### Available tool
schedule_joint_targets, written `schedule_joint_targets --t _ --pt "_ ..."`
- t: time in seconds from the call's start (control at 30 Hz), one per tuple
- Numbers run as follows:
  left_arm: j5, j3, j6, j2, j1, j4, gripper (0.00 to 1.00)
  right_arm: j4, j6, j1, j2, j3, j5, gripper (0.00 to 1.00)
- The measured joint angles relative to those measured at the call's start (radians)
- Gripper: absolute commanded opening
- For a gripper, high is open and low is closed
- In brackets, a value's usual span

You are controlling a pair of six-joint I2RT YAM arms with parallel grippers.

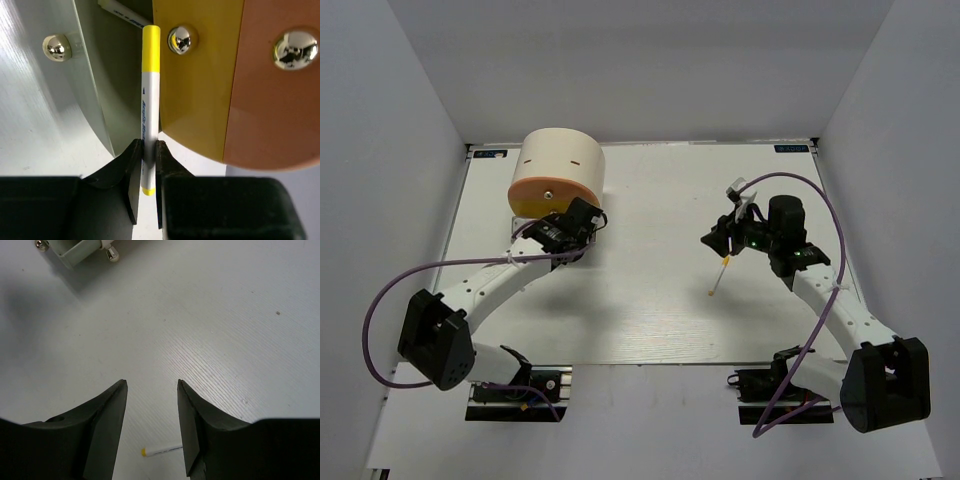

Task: Sort the stationery into containers
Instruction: Place the pen in the drawer, then pick up the pen from the center of the board.

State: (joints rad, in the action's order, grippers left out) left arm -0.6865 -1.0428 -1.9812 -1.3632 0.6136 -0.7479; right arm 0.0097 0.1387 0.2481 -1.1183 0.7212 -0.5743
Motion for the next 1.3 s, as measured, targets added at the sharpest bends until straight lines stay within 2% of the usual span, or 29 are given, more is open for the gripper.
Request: schedule_joint_targets --t 0.07,0.17,0.2,0.23,0.27,0.3,0.37,0.43,0.57,0.67,0.7,0.8,0.83,0.93,1.0,1.1,1.13,1.3 --pt "0.01 0.0 -0.002 -0.006 -0.015 0.008 0.05 0.0 0.0 -0.002 0.0 0.0 0.0 0.51" --pt "0.024 -0.004 -0.003 -0.024 -0.037 0.016 0.13 0.0 0.0 -0.005 0.0 0.0 0.0 0.52" --pt "0.028 -0.006 -0.003 -0.033 -0.043 0.018 0.24 0.0 0.003 -0.005 0.0 0.0 0.0 0.54" --pt "0.033 -0.007 -0.004 -0.041 -0.049 0.02 0.31 -0.001 0.005 -0.006 0.0 0.0 0.0 0.55" --pt "0.037 -0.007 -0.007 -0.05 -0.055 0.023 0.36 -0.003 0.008 -0.006 0.0 0.0 0.002 0.62" --pt "0.041 -0.007 -0.006 -0.056 -0.061 0.024 0.46 -0.007 0.012 -0.006 0.0 0.0 0.003 0.64" --pt "0.049 -0.007 -0.006 -0.068 -0.069 0.031 0.54 -0.02 0.022 -0.006 0.0 0.0 0.014 0.68" --pt "0.053 -0.007 -0.006 -0.071 -0.073 0.039 0.62 -0.036 0.026 -0.006 0.0 0.0 0.025 0.68" --pt "0.061 -0.007 -0.004 -0.071 -0.079 0.061 0.68 -0.071 0.025 -0.009 -0.001 0.0 0.048 0.68" --pt "0.068 -0.006 0.032 -0.06 -0.081 0.086 0.71 -0.097 0.023 -0.013 -0.003 0.0 0.065 0.61" --pt "0.072 -0.005 0.058 -0.049 -0.081 0.098 0.73 -0.108 0.021 -0.013 -0.005 0.001 0.075 0.54" --pt "0.086 0.016 0.194 0.018 -0.079 0.154 0.76 -0.175 0.008 -0.013 -0.033 0.016 0.119 0.46" --pt "0.09 0.031 0.246 0.053 -0.077 0.179 0.78 -0.204 0.002 -0.013 -0.051 0.027 0.138 0.4" --pt "0.134 0.105 0.46 0.192 -0.073 0.284 0.85 -0.287 -0.021 -0.015 -0.103 0.061 0.192 0.35" --pt "0.181 0.176 0.624 0.303 -0.073 0.356 0.86 -0.337 -0.042 -0.015 -0.141 0.08 0.225 0.35" --pt "0.238 0.241 0.827 0.426 -0.073 0.383 0.88 -0.409 -0.076 -0.015 -0.197 0.106 0.264 0.44" --pt "0.257 0.255 0.885 0.455 -0.073 0.382 0.88 -0.429 -0.085 -0.015 -0.212 0.112 0.276 0.44" --pt "0.309 0.34 1.044 0.583 -0.072 0.325 0.88 -0.503 -0.134 -0.015 -0.277 0.151 0.341 0.49"
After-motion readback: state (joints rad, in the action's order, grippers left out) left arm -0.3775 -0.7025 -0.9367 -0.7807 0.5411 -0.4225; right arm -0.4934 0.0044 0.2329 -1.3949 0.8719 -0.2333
